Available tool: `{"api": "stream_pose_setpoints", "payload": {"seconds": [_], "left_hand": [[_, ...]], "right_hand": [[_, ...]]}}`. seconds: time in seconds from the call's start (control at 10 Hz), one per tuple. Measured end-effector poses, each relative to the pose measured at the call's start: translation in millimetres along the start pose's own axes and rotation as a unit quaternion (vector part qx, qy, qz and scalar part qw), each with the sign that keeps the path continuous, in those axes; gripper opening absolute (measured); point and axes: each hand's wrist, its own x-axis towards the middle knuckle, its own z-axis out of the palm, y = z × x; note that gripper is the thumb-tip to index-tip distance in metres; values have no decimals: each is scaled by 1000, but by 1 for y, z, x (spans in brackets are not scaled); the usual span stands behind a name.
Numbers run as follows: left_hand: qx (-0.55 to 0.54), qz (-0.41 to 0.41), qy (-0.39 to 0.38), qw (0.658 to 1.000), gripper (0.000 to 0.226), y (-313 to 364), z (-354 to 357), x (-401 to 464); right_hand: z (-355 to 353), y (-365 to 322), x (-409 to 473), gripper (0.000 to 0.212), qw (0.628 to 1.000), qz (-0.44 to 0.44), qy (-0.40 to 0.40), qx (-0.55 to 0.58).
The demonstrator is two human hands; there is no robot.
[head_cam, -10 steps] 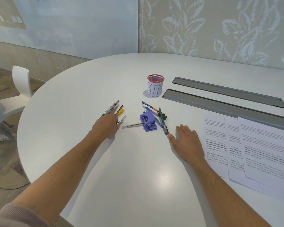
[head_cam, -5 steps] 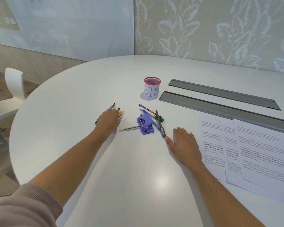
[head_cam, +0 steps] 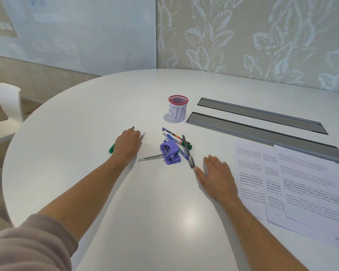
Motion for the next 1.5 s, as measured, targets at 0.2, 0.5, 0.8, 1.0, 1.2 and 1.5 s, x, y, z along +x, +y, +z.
{"api": "stream_pose_setpoints", "payload": {"seconds": [0.2,0.5,0.8,1.0,1.2,1.5], "left_hand": [[-130,100,-21,986,20,7,-3,-3],[-98,180,-135,969,20,13,-1,-26],[-88,155,-120,977,15,-11,-7,-35],[-126,98,-120,980,11,-34,-16,-39],[-184,-32,-58,981,9,-45,-19,-34],[-166,-153,-7,974,14,-42,-10,-18]], "right_hand": [[1,1,1,69,1000,-2,2,-1],[2,1,1,68,1000,-1,2,3],[1,1,0,67,1000,-5,4,2],[1,0,0,66,1000,-7,7,2],[1,0,1,68,1000,-3,1,2],[-1,-1,0,68,1000,-3,0,-2]]}}
